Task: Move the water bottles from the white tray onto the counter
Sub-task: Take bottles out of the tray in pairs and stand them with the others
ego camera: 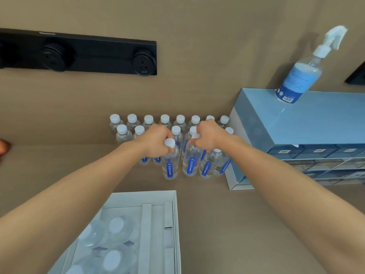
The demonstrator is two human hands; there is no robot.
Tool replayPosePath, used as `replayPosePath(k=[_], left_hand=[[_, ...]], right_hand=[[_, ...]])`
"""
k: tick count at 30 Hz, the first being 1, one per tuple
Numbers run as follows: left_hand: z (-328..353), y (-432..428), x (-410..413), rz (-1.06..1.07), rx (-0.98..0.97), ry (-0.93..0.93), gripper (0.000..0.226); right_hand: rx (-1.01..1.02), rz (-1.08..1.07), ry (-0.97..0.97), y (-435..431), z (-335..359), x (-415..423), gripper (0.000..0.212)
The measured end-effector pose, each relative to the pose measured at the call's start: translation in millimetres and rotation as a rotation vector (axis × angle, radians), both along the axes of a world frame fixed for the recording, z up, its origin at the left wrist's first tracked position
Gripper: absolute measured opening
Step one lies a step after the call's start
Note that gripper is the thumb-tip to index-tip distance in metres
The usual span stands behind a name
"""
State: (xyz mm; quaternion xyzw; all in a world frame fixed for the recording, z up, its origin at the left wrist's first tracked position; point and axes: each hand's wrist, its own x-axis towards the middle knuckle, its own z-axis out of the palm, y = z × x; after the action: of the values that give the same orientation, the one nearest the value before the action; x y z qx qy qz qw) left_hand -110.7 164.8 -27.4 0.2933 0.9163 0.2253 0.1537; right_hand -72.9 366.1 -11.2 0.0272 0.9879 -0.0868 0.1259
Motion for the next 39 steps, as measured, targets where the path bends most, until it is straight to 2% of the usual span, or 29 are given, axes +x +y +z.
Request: replayPosePath(k=[8, 15, 19, 22, 24, 26, 28, 31, 34, 39], left_hand=[[-31.5, 22.8, -8.1, 0.025, -0.030, -0.056, 0.007], [-31.1, 38.3, -9.6, 0.021, -0.005, -0.066, 0.005], [-34.3, 31.9, -7.2, 0.043, 0.032, -0.074, 0.014], [-33.5, 27.1, -5.7, 0.041, -0.007, -0.064, 0.025], [-32.2, 24.7, -2.5, 0.039, -0.021, -0.038, 0.040], [-28.7, 19.5, 2.4, 0.029, -0.020, -0.022, 0.055], [-21.1, 8.2, 9.9, 0.028, -0.029, -0.002, 0.060], [-8.2, -23.2, 26.0, 0.035, -0.092, 0.010, 0.043], [0.3, -67.7, 47.6, 0.053, -0.149, -0.034, 0.022], [-1.7, -134.9, 91.6, 0.167, -0.210, -0.121, 0.017]], right_hand=[[-0.083, -0.037, -0.036, 16.5, -37.5, -5.4, 0.047], [-0.091, -0.032, -0.050, 13.0, -40.3, -10.3, 0.048], [-0.129, -0.049, -0.049, 10.3, -40.2, -5.7, 0.047], [-0.098, -0.047, -0.035, 4.9, -39.6, 1.1, 0.039], [-0.050, -0.025, -0.025, 2.4, -37.1, 7.0, 0.028], [0.051, 0.009, 0.008, 1.0, -32.5, 15.0, 0.035], [0.113, 0.027, 0.101, -5.9, -23.2, 23.6, 0.037], [-0.106, 0.075, 0.154, -36.8, -11.4, 38.4, 0.030], [-0.337, 0.223, 0.006, -84.0, -10.3, 65.4, 0.029], [-0.452, 0.439, -0.182, -153.8, -34.3, 105.6, 0.042]])
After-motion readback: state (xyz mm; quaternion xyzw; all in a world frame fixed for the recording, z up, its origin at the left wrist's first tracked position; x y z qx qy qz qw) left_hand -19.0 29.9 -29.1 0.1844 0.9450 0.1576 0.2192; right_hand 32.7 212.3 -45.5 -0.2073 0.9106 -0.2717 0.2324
